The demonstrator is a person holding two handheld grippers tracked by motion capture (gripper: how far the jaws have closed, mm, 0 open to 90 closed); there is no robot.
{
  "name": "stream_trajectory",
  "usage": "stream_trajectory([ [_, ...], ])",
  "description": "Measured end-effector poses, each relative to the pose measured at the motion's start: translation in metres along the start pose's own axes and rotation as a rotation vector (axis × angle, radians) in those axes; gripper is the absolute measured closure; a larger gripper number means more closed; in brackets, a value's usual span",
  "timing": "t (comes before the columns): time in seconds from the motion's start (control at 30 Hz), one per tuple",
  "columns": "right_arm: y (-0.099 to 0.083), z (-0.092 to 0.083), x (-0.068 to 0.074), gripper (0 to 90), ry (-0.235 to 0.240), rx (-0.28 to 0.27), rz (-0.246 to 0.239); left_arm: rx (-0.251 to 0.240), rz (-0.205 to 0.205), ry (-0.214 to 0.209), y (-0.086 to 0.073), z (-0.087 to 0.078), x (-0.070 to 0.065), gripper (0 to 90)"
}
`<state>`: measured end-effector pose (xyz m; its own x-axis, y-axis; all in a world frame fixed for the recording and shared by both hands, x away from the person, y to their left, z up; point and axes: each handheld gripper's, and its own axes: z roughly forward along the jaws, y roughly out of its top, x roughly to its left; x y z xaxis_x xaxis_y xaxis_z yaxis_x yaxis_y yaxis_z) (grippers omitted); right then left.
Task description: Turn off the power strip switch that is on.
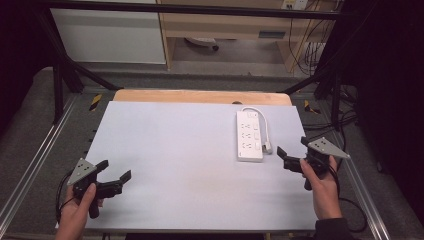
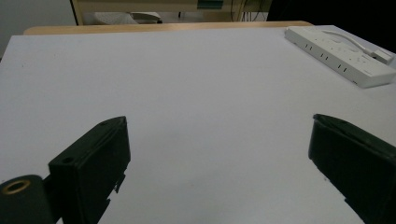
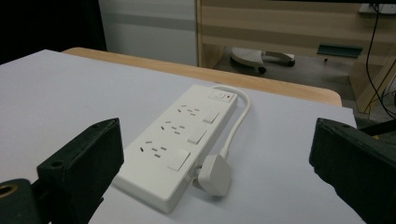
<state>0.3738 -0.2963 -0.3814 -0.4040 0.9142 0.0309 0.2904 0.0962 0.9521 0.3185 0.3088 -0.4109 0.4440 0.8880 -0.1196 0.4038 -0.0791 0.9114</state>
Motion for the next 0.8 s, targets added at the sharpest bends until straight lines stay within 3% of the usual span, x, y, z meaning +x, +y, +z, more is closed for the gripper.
stream_trajectory([
  [0.5, -0.032, 0.002, 0.011, 3.8, 0.026, 0.045, 0.007, -0.007, -0.001, 0.000, 0.000, 0.000, 0.000, 5.4],
  [0.8, -0.050, 0.009, 0.019, 4.0, 0.058, 0.107, 0.015, -0.005, 0.006, -0.011, 0.000, -0.001, -0.002, 5.4],
])
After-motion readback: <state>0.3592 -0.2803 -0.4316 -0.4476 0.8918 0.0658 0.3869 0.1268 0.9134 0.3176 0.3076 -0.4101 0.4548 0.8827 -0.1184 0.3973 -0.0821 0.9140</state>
